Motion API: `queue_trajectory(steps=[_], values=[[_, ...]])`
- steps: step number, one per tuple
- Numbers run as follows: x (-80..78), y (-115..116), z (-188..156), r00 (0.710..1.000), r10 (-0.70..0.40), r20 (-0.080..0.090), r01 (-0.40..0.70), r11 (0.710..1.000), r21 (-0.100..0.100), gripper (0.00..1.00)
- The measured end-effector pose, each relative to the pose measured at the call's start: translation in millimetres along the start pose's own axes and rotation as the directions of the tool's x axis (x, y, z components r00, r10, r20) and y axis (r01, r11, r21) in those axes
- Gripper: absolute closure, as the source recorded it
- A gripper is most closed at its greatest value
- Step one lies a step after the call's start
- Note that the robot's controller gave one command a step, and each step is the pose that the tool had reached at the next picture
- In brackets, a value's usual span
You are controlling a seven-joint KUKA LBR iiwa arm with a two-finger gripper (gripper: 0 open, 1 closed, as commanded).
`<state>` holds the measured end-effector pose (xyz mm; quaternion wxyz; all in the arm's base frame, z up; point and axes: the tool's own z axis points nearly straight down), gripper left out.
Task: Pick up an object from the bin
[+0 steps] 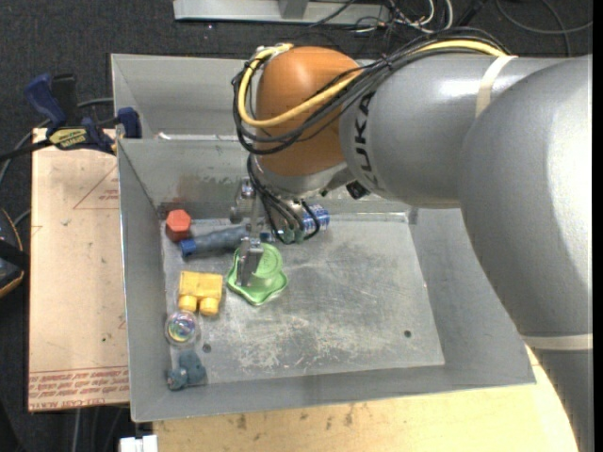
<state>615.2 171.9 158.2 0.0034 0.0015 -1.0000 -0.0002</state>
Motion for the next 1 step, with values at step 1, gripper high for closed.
queue_trajectory(steps=[1], values=[[0.4,-4.2,60.3,0.939,0.343,0.011,-0.343,0.939,-0.005,0.0]])
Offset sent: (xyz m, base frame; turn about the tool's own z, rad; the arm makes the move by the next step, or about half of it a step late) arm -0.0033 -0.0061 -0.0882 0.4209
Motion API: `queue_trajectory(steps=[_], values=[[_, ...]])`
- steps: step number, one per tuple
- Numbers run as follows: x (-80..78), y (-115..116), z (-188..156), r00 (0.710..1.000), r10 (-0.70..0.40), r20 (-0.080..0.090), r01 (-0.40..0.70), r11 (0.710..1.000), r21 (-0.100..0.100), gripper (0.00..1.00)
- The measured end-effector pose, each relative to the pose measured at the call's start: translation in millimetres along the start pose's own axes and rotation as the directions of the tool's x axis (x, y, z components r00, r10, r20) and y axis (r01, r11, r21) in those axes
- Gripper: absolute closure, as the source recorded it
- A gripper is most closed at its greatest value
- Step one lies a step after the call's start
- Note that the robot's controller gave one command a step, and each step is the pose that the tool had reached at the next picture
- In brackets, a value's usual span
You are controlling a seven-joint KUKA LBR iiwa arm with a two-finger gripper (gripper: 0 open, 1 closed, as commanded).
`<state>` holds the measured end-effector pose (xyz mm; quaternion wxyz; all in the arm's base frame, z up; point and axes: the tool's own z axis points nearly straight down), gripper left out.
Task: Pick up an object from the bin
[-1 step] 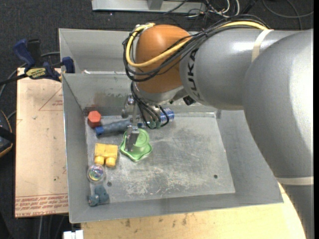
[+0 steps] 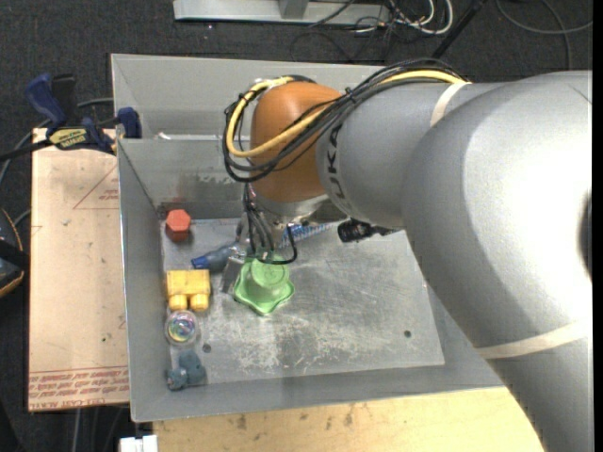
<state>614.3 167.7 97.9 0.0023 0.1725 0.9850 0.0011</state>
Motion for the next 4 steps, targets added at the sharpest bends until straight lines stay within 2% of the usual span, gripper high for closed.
queue_trajectory(steps=[1,2,3,4], values=[[-1.5,0.5,-6.9,0.983,0.186,-0.002,-0.186,0.983,0.001,0.0],[-5.7,8.0,-16.6,0.982,0.189,-0.002,-0.189,0.982,0.001,0.0],[-52.8,-32.8,23.7,0.995,0.095,-0.01,-0.095,0.995,-0.003,0.0],[-42.5,-20.0,23.1,0.975,0.221,0.004,-0.221,0.975,0.001,0.0]])
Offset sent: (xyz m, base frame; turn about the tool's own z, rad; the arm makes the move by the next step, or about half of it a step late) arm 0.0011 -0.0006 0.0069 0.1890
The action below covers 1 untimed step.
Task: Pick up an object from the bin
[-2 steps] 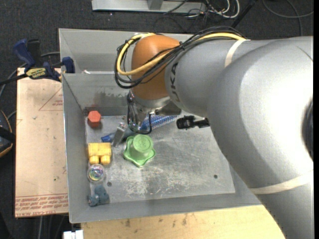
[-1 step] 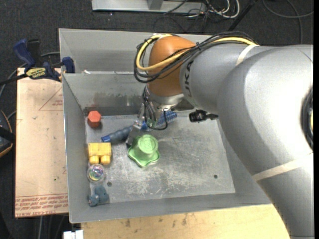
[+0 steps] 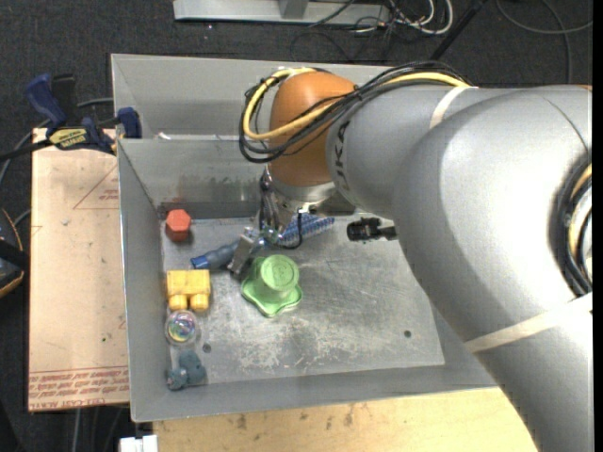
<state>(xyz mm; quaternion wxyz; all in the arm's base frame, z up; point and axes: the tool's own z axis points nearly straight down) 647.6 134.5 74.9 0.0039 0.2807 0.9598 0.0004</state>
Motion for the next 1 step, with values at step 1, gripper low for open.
queue_trajectory(steps=[1], values=[[0.8,2.9,-1.5,1.0,-0.001,0.002,0.001,1.0,-0.007,1.0]])
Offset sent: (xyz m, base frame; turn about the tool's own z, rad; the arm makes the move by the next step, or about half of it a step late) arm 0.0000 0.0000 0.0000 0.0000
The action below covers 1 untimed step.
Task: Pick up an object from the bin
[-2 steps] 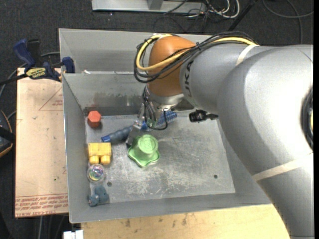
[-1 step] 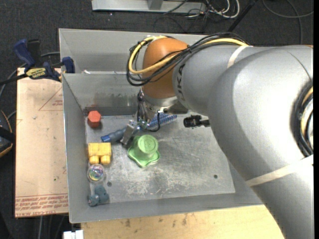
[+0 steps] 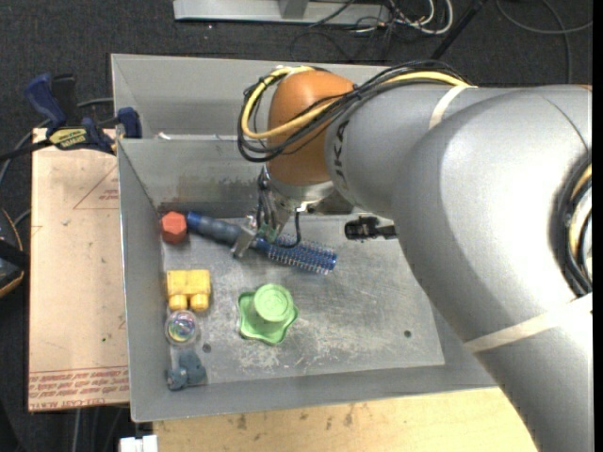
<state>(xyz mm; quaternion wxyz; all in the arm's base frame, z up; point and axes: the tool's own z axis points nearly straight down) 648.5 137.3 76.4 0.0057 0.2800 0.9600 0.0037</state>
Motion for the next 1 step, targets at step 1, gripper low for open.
queue_trajectory(steps=[1], values=[[-1.9,2.7,-71.0,1.0,-0.003,-0.003,0.003,1.0,0.004,1.0]])
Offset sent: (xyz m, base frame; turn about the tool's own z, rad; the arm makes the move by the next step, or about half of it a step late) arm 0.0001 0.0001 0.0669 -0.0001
